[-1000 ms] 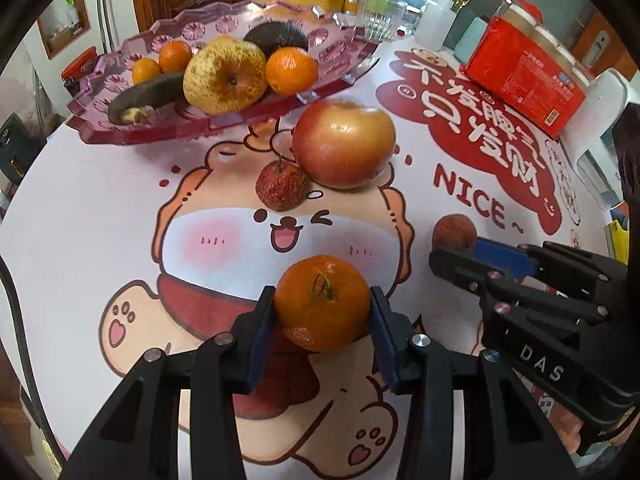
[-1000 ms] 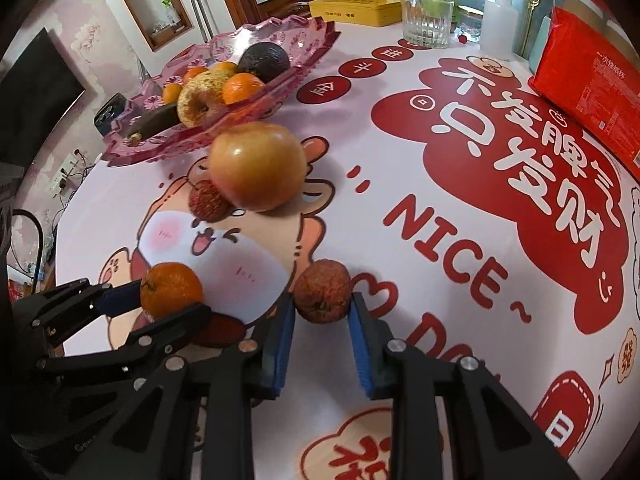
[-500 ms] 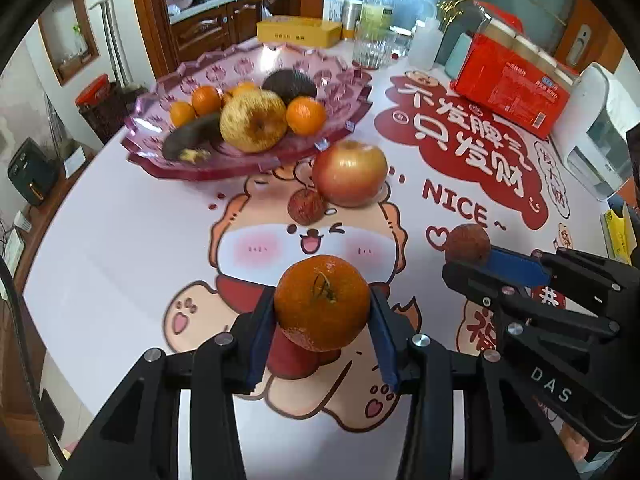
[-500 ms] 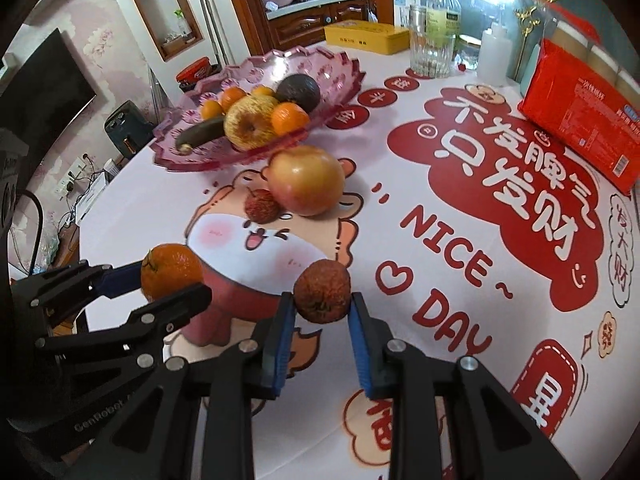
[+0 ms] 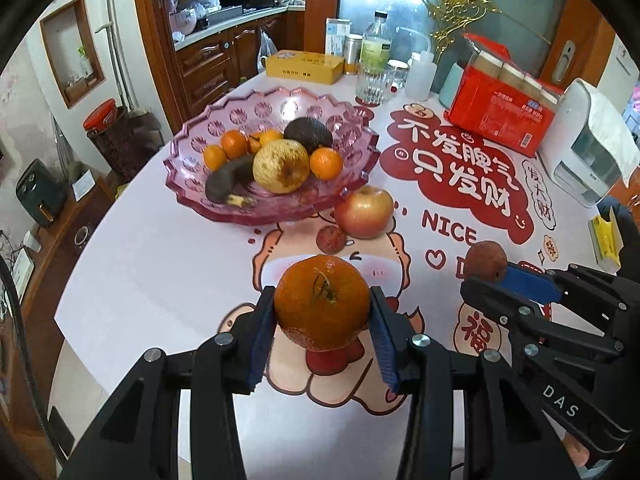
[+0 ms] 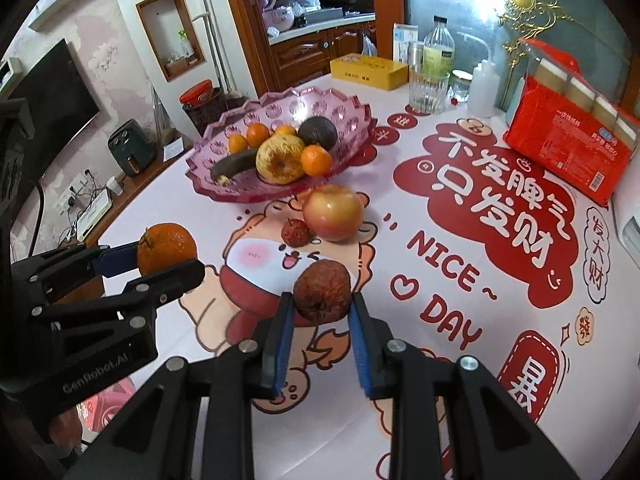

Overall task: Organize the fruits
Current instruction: 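Lift the orange and lychee toward the pink bowl with both grippers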

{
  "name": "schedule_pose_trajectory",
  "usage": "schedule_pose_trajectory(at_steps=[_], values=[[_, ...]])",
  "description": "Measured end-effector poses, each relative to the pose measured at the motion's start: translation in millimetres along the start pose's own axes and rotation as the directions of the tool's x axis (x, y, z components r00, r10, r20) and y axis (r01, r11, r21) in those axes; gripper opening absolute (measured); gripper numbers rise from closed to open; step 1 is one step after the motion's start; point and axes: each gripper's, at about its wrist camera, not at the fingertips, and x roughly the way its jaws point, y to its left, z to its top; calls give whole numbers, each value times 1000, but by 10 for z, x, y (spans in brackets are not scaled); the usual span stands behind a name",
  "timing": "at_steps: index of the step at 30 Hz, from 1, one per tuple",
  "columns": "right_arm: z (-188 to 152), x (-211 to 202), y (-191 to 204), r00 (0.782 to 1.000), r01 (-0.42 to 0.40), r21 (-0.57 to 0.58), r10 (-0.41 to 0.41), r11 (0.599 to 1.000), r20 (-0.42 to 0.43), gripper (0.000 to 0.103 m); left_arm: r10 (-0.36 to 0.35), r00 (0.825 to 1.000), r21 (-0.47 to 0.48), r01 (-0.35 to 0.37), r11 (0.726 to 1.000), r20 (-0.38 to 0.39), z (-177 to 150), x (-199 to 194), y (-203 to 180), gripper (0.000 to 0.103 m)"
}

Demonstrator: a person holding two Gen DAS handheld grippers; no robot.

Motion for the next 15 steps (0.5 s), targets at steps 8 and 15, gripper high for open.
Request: schedule_pose_trajectory(at_steps=[8,15], values=[[134,-203,222,999,13,32,-14,999,38,27,-11,999,50,9,999,30,187,-249,147,43],[360,-342,495,996,48,35,-51,998,80,27,-25,997,60,21,998,73,441,-456,421,43]])
